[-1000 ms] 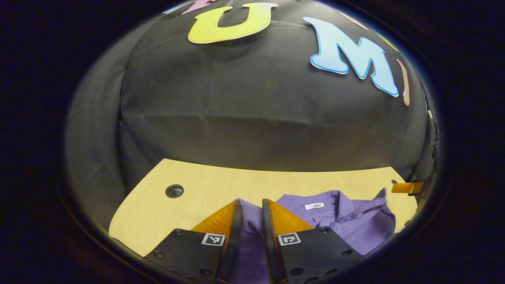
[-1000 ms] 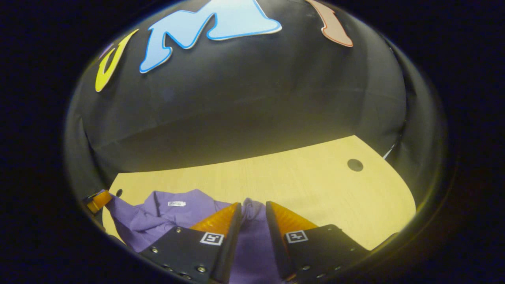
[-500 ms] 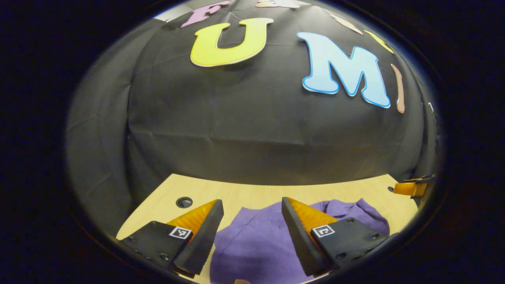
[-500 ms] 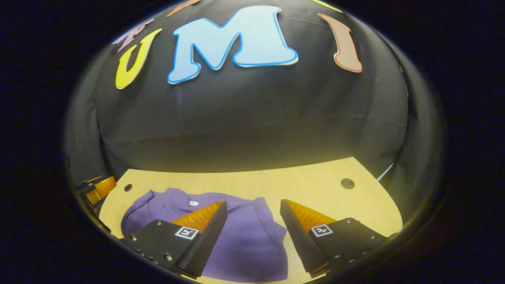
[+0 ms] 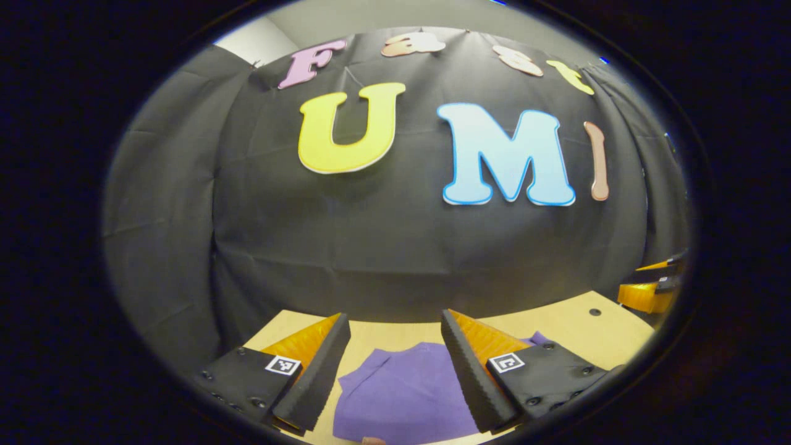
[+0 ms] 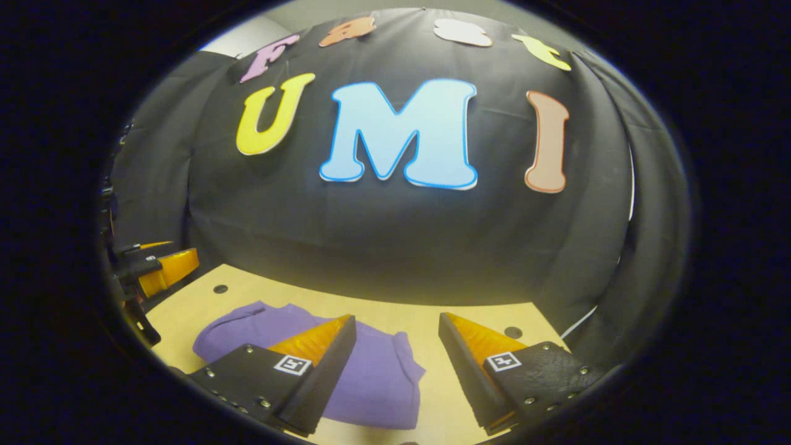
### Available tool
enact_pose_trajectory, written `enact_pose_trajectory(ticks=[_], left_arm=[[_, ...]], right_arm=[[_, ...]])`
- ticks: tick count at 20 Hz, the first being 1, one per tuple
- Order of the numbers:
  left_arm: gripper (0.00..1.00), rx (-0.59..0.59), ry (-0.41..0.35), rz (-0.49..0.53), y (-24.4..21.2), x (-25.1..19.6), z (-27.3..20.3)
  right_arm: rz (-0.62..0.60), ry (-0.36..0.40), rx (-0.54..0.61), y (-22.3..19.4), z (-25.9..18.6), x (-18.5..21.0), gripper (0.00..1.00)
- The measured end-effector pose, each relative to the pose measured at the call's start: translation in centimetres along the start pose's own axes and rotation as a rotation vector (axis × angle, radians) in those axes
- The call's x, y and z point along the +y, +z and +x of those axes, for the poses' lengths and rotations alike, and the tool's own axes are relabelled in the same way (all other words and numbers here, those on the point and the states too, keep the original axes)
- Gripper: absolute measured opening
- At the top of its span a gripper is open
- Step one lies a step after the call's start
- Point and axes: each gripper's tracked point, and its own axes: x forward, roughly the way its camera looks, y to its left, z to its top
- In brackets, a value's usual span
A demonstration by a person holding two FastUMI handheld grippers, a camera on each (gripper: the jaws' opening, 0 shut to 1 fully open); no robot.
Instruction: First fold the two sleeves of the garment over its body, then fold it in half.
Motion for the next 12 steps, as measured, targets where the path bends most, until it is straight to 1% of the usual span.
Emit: enact_pose_trajectory(ticks=[2, 3, 7, 9, 12], left_arm=[[0.94, -0.049, 0.006, 0.015, 1.7, -0.7, -3.1], [0.94, -0.076, 0.009, 0.019, 2.6, -1.1, -4.5], [0.94, -0.116, 0.029, 0.001, 3.7, -2.6, -10.2], [0.93, -0.123, 0.031, -0.014, 3.7, -3.0, -12.6], [0.93, -0.142, 0.032, -0.022, 4.2, -3.1, -15.2]], right_arm=[[-0.039, -0.005, -0.056, 1.6, -2.5, -0.1, 0.87], [-0.054, -0.001, -0.081, 1.6, -3.9, -0.5, 0.87], [-0.097, 0.037, -0.162, 3.0, -8.8, 0.5, 0.85], [-0.085, 0.051, -0.18, 3.3, -10.5, 0.8, 0.85], [-0.045, 0.053, -0.197, 3.6, -12.5, 0.5, 0.85]])
